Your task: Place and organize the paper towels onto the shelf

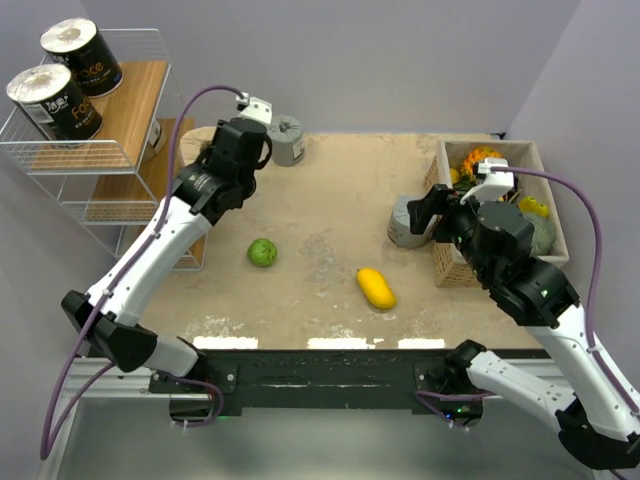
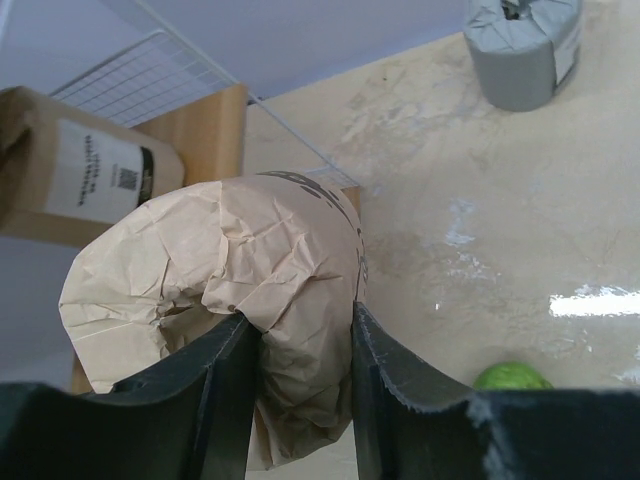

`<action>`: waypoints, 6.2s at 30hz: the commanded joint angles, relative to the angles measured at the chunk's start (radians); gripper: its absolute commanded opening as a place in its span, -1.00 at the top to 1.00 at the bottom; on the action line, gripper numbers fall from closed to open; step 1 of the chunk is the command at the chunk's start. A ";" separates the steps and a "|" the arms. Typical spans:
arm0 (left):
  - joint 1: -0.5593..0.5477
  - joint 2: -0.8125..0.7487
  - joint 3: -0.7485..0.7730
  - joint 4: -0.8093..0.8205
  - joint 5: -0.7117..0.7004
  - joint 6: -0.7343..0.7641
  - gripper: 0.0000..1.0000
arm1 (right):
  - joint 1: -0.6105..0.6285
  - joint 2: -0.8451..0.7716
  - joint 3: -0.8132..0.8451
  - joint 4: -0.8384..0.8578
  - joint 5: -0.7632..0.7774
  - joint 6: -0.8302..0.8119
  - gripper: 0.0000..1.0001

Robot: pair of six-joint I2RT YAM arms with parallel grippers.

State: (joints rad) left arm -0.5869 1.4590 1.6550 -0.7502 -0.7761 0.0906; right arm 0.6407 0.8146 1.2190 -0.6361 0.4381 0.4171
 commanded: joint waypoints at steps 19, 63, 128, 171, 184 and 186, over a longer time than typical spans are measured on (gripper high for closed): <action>0.099 -0.126 -0.110 0.057 -0.184 0.050 0.17 | -0.003 0.024 0.066 0.018 -0.047 -0.040 -0.63; 0.042 -0.065 0.009 0.072 -0.141 0.101 -0.06 | -0.003 0.001 0.053 -0.002 -0.024 -0.038 -0.64; 0.259 -0.065 -0.166 0.040 -0.175 -0.041 0.03 | -0.001 0.175 0.136 -0.013 -0.159 0.006 -0.64; 0.052 -0.411 -0.736 0.615 0.834 -0.152 -0.97 | -0.291 0.972 0.323 -0.126 -0.147 -0.055 -0.33; 0.050 -0.427 -0.741 0.615 0.819 -0.149 -0.97 | -0.289 0.989 0.260 -0.071 -0.163 -0.075 -0.13; 0.048 -0.431 -0.742 0.614 0.816 -0.146 -0.98 | -0.291 0.980 0.235 -0.047 -0.182 -0.100 -0.08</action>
State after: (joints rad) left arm -0.5373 1.0580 0.9157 -0.1860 0.0517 -0.0429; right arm 0.3511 1.8000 1.4796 -0.7391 0.2935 0.3489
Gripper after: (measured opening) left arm 0.984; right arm 0.558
